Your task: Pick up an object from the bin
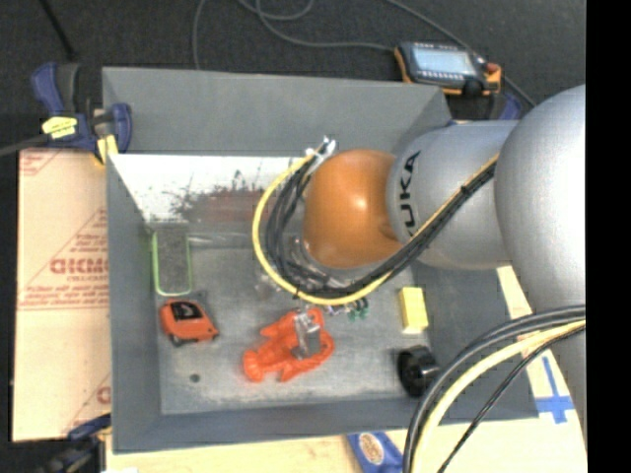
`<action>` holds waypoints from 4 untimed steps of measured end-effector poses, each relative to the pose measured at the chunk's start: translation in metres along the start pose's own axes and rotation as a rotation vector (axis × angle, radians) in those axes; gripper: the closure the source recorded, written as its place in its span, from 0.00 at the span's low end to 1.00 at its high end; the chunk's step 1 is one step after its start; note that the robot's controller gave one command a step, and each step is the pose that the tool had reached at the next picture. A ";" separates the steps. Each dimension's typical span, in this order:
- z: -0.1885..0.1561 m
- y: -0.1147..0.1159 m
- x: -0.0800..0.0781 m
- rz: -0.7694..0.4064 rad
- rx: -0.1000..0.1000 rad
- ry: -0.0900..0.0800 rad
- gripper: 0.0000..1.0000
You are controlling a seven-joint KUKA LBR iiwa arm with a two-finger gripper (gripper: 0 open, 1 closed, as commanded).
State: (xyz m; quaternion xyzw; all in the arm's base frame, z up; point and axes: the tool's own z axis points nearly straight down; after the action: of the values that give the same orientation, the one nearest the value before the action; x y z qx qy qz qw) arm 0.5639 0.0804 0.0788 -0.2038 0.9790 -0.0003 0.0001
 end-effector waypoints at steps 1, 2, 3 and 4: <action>-0.023 0.011 -0.021 -0.105 0.001 -0.007 0.00; -0.009 0.004 -0.008 -0.043 -0.001 -0.003 0.00; 0.006 -0.010 0.003 -0.200 0.000 -0.005 1.00; 0.006 -0.010 0.003 -0.199 0.000 -0.005 1.00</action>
Offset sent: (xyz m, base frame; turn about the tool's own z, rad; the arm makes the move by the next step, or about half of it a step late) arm 0.0000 0.0000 0.0000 0.0000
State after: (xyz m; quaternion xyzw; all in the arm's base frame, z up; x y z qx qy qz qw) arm 0.5650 0.0703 0.0727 -0.3002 0.9539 0.0003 0.0023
